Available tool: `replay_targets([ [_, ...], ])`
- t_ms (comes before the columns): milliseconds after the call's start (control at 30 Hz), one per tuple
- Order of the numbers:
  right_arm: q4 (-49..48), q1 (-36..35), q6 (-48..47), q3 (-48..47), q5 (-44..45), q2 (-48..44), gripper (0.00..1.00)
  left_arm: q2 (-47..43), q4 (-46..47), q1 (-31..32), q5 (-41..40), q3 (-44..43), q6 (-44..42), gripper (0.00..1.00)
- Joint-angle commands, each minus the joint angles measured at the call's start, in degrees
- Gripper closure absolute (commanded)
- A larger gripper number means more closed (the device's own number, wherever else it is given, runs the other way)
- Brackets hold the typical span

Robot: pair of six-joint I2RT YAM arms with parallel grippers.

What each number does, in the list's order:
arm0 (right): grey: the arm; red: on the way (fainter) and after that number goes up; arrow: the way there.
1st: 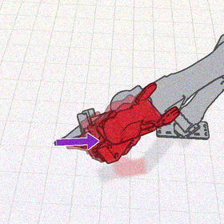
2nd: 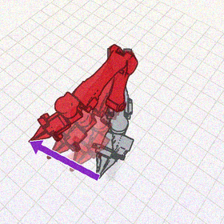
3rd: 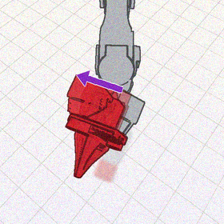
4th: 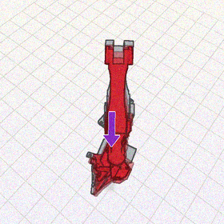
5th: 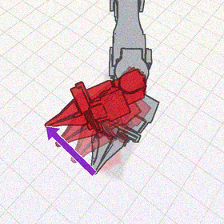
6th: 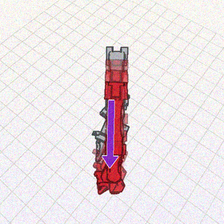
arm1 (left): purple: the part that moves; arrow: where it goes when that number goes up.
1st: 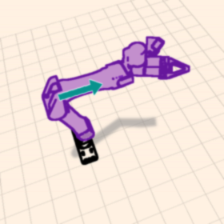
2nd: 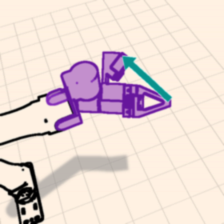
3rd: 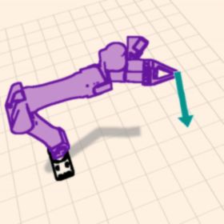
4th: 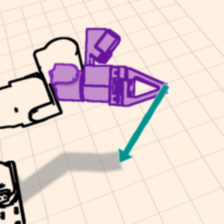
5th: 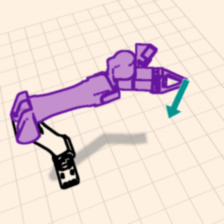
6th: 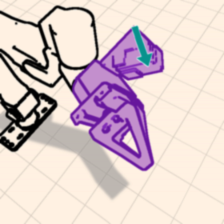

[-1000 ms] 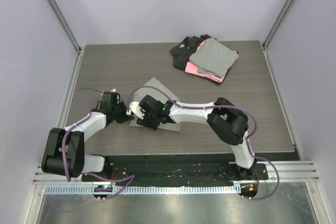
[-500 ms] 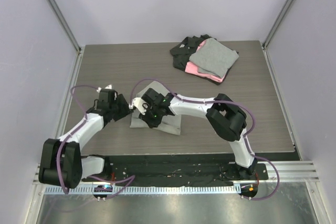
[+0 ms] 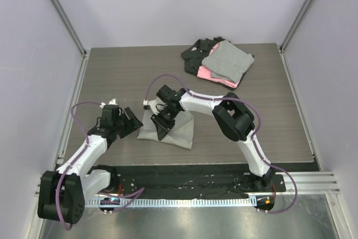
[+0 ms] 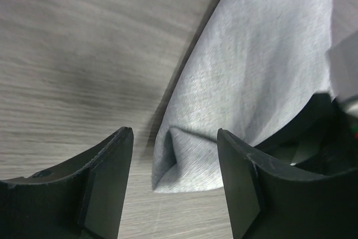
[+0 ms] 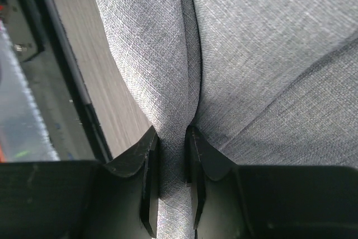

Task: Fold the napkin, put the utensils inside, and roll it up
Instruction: Roll the napkin with the utensil

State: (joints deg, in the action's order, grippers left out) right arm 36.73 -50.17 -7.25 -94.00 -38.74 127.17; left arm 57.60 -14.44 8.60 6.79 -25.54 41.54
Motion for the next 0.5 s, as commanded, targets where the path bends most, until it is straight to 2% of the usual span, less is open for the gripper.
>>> replay_targets([
  [0,3.44,1.48,2.06,-1.37,-8.36,3.07,0.76,1.28,1.25,-0.25,3.32,1.28,2.23,0.35],
  [233,3.44,3.50,1.62,-2.16,-11.27,6.86,0.76,5.40,3.97,-0.16,2.79,1.37,3.10,0.38],
  [433,3.44,4.64,1.62,-4.09,-11.88,9.32,0.76,8.40,6.17,-0.25,4.02,1.98,4.51,0.49],
  [467,3.44,4.82,1.62,-4.44,-11.97,9.41,0.76,8.84,6.87,-0.25,4.20,2.16,5.21,0.54],
])
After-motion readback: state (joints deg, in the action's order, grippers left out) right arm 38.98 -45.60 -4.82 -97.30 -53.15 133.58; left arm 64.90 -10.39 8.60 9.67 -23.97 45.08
